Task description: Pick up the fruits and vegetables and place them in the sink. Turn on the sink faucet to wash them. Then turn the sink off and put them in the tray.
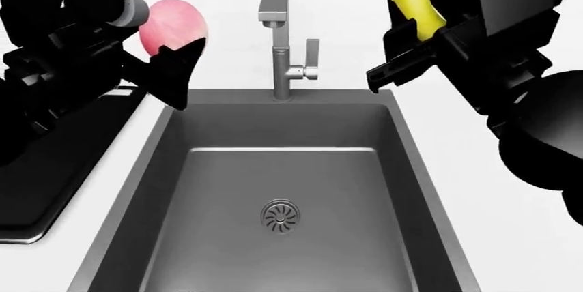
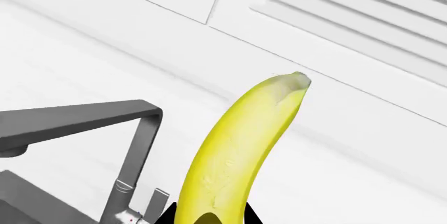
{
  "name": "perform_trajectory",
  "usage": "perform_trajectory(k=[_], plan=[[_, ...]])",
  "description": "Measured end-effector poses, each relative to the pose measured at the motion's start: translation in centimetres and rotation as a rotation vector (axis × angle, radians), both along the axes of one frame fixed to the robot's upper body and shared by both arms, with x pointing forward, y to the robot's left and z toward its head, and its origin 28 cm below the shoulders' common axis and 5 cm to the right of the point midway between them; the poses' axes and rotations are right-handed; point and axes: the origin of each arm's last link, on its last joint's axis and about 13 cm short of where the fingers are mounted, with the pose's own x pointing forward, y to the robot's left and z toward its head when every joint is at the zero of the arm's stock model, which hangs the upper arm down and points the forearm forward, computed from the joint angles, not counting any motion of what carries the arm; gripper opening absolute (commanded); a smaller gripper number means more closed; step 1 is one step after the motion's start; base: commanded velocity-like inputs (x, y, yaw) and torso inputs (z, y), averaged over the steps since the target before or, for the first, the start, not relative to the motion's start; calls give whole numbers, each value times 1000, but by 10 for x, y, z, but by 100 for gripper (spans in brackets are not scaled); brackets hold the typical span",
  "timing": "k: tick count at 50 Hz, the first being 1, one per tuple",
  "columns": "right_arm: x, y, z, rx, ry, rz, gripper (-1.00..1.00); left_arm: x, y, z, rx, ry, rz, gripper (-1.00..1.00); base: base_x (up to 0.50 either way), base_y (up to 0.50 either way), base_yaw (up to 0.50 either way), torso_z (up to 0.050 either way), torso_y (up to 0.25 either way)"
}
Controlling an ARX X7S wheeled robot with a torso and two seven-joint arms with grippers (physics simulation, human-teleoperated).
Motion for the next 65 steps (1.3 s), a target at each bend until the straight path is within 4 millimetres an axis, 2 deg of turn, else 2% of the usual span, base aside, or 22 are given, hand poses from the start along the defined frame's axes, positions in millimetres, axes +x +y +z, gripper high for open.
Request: perform_trajectory(k=[5,15,31,38,50,65], plan=[[1,0,8,-4,-8,6,-100,6,-3,-13,21,110,-46,-100,0,0,0,0,0],[-1,-5,31,-8,-60,-19,-100,35,-19,-32,79,312,-158,-100,0,0,0,0,1],[-5,-10,45,-23,-92,-56,-100,70,-55,-64,200,534,-319,-100,0,0,0,0,0],[-9,-11,48,-31,-100,-74,-100,77,-70,-88,267,615,-375,-100,0,0,0,0,1],[-16,-10,51,-38,-104,-83,-100,83,-85,-122,358,701,-414,-100,0,0,0,0,0],[-22,-11,49,-39,-100,-89,-100,85,-94,-155,439,748,-433,-100,0,0,0,0,1]])
